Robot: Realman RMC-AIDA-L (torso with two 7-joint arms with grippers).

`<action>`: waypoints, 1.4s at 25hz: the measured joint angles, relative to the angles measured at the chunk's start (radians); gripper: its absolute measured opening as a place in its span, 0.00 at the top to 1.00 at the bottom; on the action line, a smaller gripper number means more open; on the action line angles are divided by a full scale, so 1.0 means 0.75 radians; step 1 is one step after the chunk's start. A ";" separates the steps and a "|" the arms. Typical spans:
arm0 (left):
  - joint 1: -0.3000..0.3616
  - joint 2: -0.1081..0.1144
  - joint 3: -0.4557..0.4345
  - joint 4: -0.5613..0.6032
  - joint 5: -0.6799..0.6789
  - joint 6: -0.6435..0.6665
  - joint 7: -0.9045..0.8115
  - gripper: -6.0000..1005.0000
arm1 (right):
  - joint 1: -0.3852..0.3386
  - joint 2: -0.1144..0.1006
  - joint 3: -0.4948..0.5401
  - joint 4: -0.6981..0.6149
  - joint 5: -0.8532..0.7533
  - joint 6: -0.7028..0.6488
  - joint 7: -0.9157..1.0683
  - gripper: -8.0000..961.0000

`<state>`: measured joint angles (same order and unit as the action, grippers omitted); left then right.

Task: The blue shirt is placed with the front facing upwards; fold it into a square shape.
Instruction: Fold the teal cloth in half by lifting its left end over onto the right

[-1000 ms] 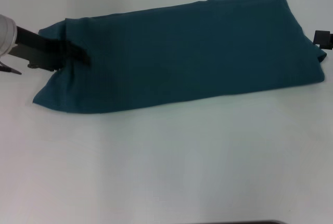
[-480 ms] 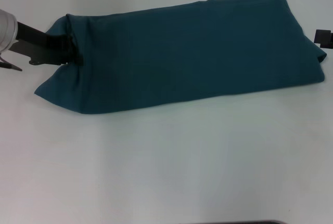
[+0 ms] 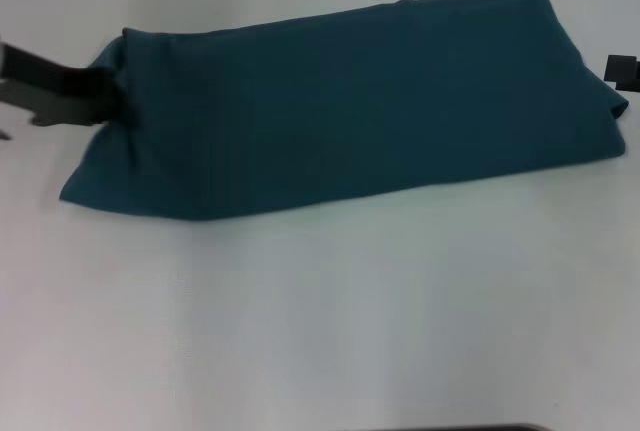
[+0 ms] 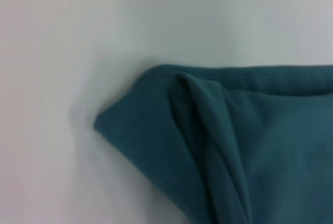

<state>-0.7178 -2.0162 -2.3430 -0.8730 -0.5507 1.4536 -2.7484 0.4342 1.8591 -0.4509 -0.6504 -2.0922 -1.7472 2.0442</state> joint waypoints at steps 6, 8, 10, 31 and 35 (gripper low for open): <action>0.065 0.056 -0.041 -0.075 0.013 0.040 -0.021 0.92 | 0.000 0.000 0.000 0.000 0.000 0.000 0.002 0.01; 0.075 0.096 -0.041 -0.062 0.029 0.040 -0.033 0.92 | 0.000 0.000 0.000 0.000 0.000 0.000 0.003 0.01; 0.078 0.111 -0.042 -0.060 0.048 0.040 -0.041 0.92 | 0.000 -0.001 0.000 0.000 0.000 0.000 0.005 0.01; 0.015 0.119 -0.166 -0.178 -0.018 0.292 -0.055 0.92 | 0.000 -0.004 0.009 0.000 -0.002 0.000 0.016 0.01; 0.001 0.119 -0.167 -0.185 -0.058 0.329 -0.053 0.92 | 0.000 -0.004 0.001 0.000 -0.008 0.000 0.017 0.01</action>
<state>-0.7170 -1.9273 -2.4681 -1.0120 -0.5940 1.7003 -2.7879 0.4341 1.8561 -0.4499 -0.6504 -2.0980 -1.7472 2.0570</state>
